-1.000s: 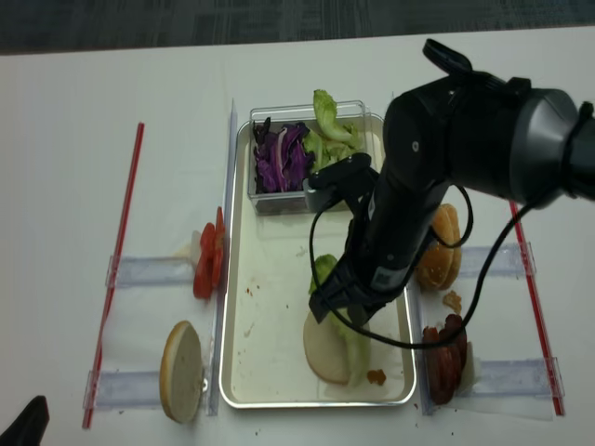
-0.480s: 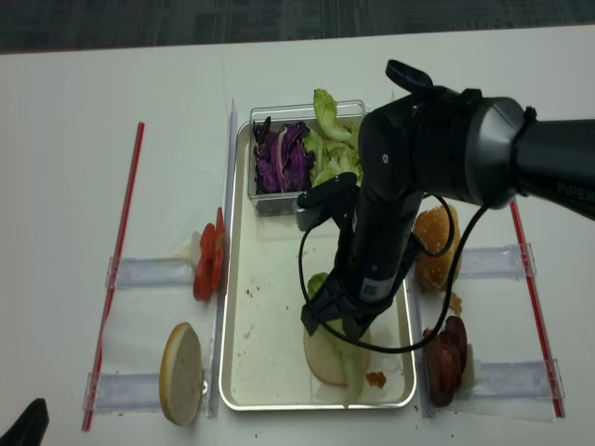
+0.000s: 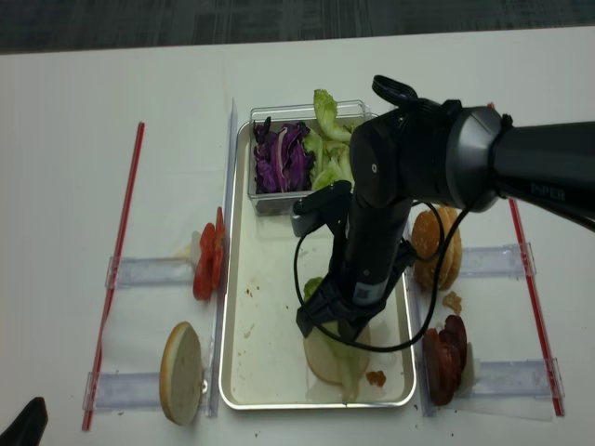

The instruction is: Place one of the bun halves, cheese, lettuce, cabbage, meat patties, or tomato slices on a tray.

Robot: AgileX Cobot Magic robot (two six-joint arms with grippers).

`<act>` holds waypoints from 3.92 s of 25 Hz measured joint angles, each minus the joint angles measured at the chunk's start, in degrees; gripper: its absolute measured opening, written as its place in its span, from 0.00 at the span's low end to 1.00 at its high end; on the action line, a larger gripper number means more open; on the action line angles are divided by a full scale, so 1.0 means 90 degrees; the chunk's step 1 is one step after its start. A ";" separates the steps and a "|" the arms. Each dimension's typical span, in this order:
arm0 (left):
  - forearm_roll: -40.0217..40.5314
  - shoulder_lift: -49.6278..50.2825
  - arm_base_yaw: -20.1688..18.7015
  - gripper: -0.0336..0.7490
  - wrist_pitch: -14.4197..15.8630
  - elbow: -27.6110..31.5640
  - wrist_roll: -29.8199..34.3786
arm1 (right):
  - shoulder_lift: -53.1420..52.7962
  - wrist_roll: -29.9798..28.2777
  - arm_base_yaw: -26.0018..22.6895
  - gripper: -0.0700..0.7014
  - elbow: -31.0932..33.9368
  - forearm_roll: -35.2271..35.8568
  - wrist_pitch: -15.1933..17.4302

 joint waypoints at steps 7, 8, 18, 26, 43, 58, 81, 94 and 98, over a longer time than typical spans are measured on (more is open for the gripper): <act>0.0000 0.0000 0.0000 0.49 0.0000 0.0000 -0.0054 | 0.0010 -0.0155 0.0000 0.14 -0.0089 0.0189 -0.0043; 0.0000 0.0000 0.0000 0.49 0.0000 0.0000 -0.0054 | 0.0010 -0.0178 0.0000 0.14 -0.0089 0.0195 -0.0043; 0.0000 0.0000 0.0000 0.49 0.0000 0.0000 -0.0054 | 0.0116 -0.0179 0.0005 0.14 -0.0089 0.0165 -0.0067; 0.0000 0.0000 0.0000 0.49 0.0000 0.0000 -0.0054 | 0.0207 -0.0179 0.0005 0.14 -0.0089 0.0165 -0.0103; 0.0000 0.0000 0.0000 0.49 0.0000 0.0000 -0.0054 | 0.0207 -0.0128 0.0005 0.66 -0.0089 0.0165 0.0000; 0.0000 0.0000 0.0000 0.49 0.0000 0.0000 -0.0054 | -0.0017 0.0550 0.0005 0.67 -0.1162 -0.0515 0.0963; 0.0000 0.0000 0.0000 0.49 0.0000 0.0000 -0.0054 | -0.0017 0.1409 -0.0171 0.66 -0.3090 -0.1473 0.1668; 0.0000 0.0000 0.0000 0.49 0.0000 0.0000 -0.0054 | -0.0017 0.1152 -0.1795 0.65 -0.3090 -0.1476 0.1681; 0.0000 0.0000 0.0000 0.49 0.0000 0.0000 -0.0054 | -0.0017 0.1051 -0.2309 0.65 -0.3090 -0.1490 0.1681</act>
